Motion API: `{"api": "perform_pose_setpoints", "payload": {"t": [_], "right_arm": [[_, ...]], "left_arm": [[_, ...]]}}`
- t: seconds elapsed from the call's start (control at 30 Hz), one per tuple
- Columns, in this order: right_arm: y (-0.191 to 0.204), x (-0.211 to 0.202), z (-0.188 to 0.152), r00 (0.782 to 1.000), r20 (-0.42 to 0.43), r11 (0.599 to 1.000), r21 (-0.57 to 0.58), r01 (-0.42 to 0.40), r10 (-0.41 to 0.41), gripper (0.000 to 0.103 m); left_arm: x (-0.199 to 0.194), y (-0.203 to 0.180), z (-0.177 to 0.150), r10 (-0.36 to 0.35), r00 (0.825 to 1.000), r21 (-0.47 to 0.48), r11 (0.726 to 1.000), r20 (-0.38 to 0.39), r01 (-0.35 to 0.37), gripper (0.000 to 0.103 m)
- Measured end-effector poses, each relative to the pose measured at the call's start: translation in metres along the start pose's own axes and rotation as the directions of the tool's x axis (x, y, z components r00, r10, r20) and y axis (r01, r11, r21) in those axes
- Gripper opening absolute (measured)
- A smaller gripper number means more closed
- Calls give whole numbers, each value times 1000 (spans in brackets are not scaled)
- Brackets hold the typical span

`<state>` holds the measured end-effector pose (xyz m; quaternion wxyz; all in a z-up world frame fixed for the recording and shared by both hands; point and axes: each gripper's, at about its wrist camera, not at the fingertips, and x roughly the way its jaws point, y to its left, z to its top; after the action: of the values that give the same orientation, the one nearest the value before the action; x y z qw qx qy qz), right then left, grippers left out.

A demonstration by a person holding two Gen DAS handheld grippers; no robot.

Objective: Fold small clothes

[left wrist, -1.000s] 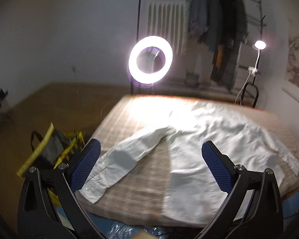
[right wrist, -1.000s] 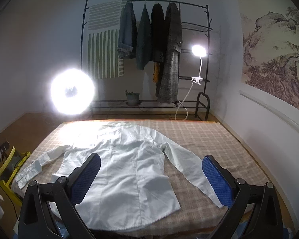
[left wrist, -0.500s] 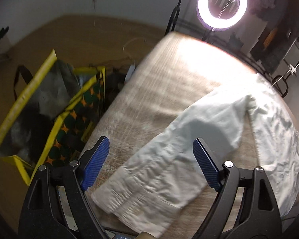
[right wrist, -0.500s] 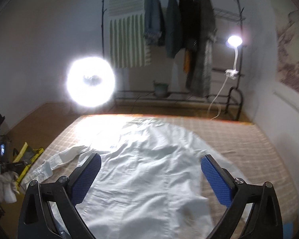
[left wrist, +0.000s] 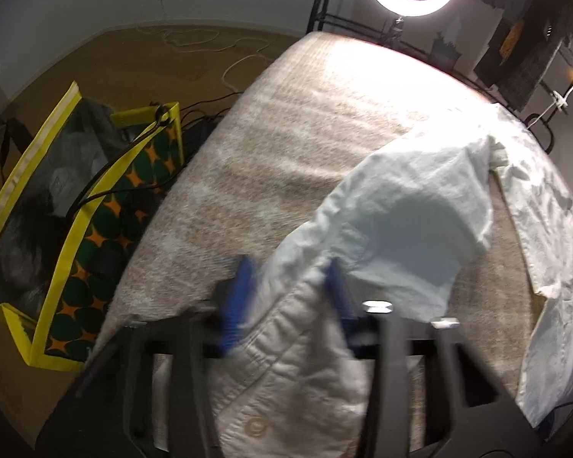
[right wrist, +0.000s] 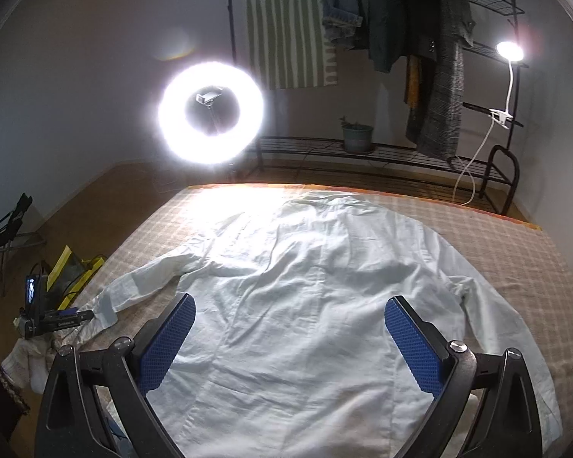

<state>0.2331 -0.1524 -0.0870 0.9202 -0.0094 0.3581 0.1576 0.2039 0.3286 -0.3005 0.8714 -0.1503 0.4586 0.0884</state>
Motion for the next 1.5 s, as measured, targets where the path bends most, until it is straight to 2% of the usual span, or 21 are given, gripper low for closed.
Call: {"api": "perform_pose_setpoints", "payload": {"t": [0.1, 0.17, 0.27, 0.37, 0.43, 0.53, 0.6, 0.67, 0.77, 0.97, 1.13, 1.23, 1.27, 1.37, 1.43, 1.47, 1.5], "right_arm": [[2, 5, -1, 1000, -6, 1000, -3, -11, 11, 100], [3, 8, -2, 1000, -10, 1000, -6, -15, 15, 100], [3, 8, -4, 1000, -13, 1000, -10, -15, 15, 100], [-1, 11, -5, 999, -26, 1000, -4, -19, 19, 100], [-4, 14, -5, 999, -36, 1000, 8, -27, 27, 97], [-8, 18, -5, 997, -56, 998, 32, -54, 55, 92], [-11, 19, -6, 995, -61, 996, 47, -79, 82, 88], [-15, 24, -7, 990, -76, 991, 64, -115, 119, 83], [-21, 34, -8, 978, -104, 981, 97, -169, 179, 77], [-30, 72, -9, 922, -178, 931, 193, -311, 345, 71], [-23, 111, -12, 855, -237, 877, 266, -400, 462, 69], [-13, 131, -16, 829, -266, 862, 283, -420, 492, 69], [-8, 137, -18, 822, -279, 860, 286, -422, 497, 69], [2, 148, -28, 807, -320, 863, 281, -420, 497, 69], [4, 152, -34, 799, -345, 867, 275, -415, 493, 69], [6, 152, -39, 788, -362, 864, 279, -418, 498, 69], [6, 154, -44, 780, -369, 860, 284, -424, 506, 69]], "left_arm": [[-5, -11, 3, 14, 1000, 34, 999, 20, -14, 1], [-11, -15, 3, 5, 999, 34, 999, 41, -6, 0], [-31, -24, 5, -59, 994, 4, 998, 90, 59, 0], [-57, -48, 8, -116, 982, 42, 993, 148, 111, 0], [-77, -73, 10, -170, 968, 79, 984, 184, 157, 0], [-99, -119, 13, -243, 946, 178, 962, 214, 206, 0], [-108, -153, 10, -291, 933, 254, 938, 210, 236, 0], [-113, -186, 3, -354, 917, 309, 907, 185, 287, 0], [-109, -231, -17, -399, 908, 388, 863, 131, 324, 0], [-93, -277, -54, -390, 921, 483, 811, 23, 331, 0], [-93, -283, -77, -367, 930, 542, 776, -29, 324, 0], [-96, -283, -86, -347, 937, 560, 770, -35, 306, 0], [-100, -281, -89, -345, 938, 555, 773, -39, 307, 0], [-110, -267, -93, -356, 933, 508, 795, -53, 332, 10], [-123, -248, -97, -373, 927, 448, 822, -45, 353, 21], [-127, -240, -97, -381, 923, 426, 829, -41, 361, 31], [-133, -231, -100, -387, 921, 401, 839, -35, 368, 37]]}}
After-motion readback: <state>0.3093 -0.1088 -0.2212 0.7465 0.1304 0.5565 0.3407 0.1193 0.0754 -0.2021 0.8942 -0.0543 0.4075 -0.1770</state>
